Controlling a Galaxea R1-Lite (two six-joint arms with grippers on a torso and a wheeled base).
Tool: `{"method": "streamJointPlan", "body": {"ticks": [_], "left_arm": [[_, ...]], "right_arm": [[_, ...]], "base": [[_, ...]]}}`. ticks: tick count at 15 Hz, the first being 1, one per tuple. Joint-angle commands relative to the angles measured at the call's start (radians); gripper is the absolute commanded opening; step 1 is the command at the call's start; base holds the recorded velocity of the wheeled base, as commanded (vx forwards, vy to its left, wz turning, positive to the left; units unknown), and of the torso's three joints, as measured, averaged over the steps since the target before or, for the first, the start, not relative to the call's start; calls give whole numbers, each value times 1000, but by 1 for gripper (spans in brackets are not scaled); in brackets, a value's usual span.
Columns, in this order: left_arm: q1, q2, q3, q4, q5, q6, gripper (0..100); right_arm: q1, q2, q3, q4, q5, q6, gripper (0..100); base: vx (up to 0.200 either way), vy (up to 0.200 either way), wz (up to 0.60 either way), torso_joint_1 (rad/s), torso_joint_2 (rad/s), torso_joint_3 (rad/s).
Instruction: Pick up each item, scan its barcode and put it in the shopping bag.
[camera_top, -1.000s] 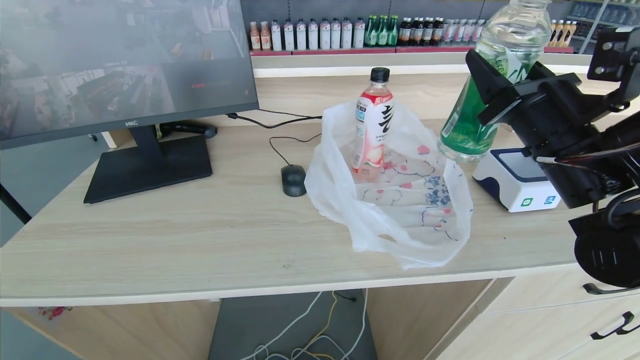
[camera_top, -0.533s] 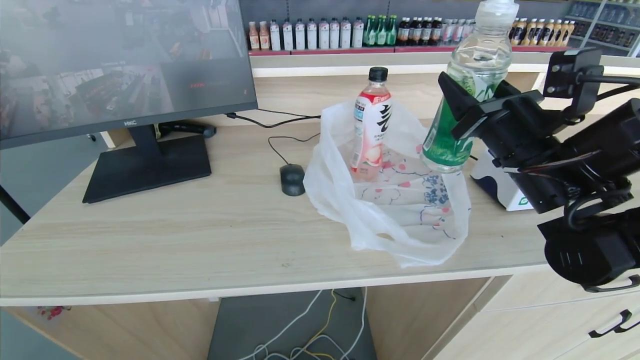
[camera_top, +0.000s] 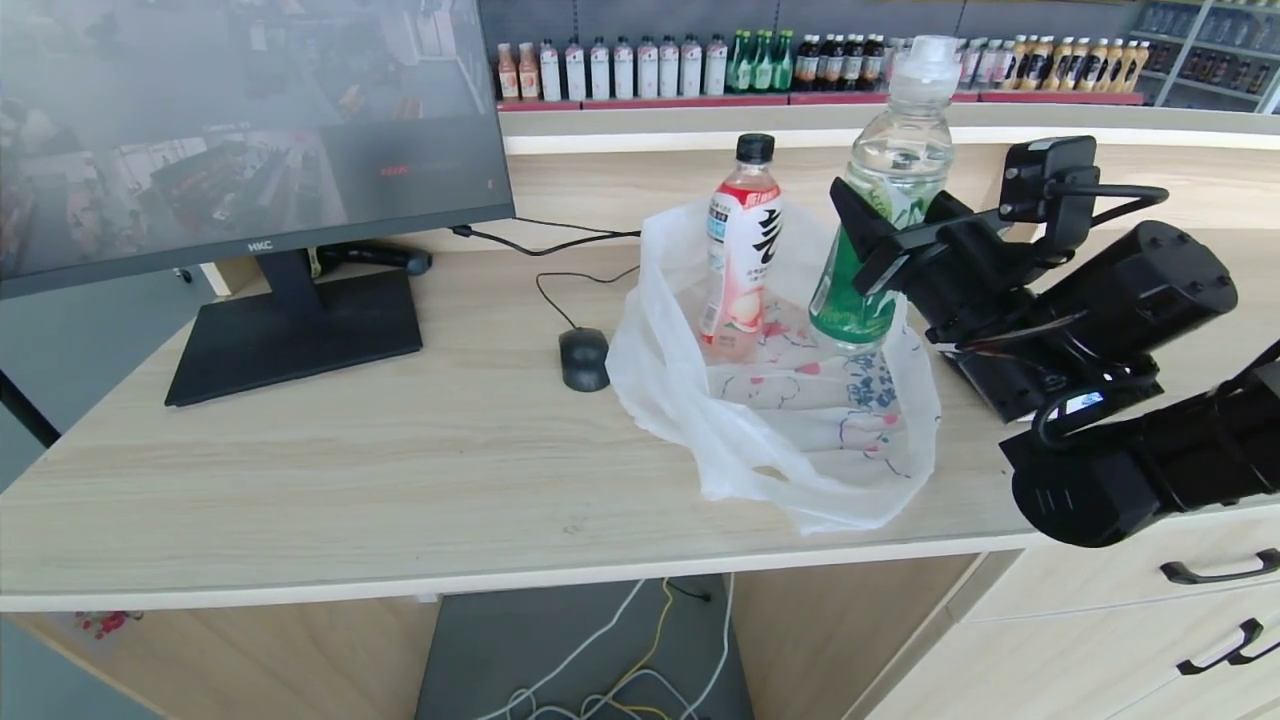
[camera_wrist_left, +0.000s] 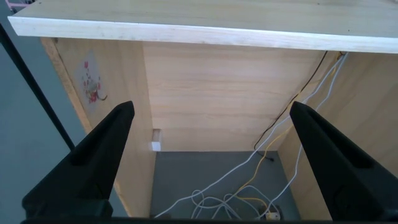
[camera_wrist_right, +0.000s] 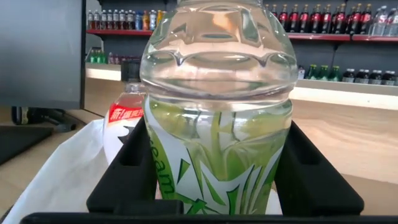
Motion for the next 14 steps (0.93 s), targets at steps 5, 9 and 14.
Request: {"method": "streamJointPlan", "body": {"ticks": [5, 9, 14], "left_arm": [[0, 0, 0, 0, 1, 0, 100], [0, 0, 0, 0, 1, 0, 100], [0, 0, 0, 0, 1, 0, 100]], "right_arm": [[-22, 62, -52, 0, 2, 2, 0], [-22, 87, -76, 0, 2, 3, 0], [-25, 142, -101, 0, 2, 5, 0]], "base": [[0, 0, 0, 0, 0, 0], [0, 0, 0, 0, 0, 0], [0, 0, 0, 0, 0, 0]]}}
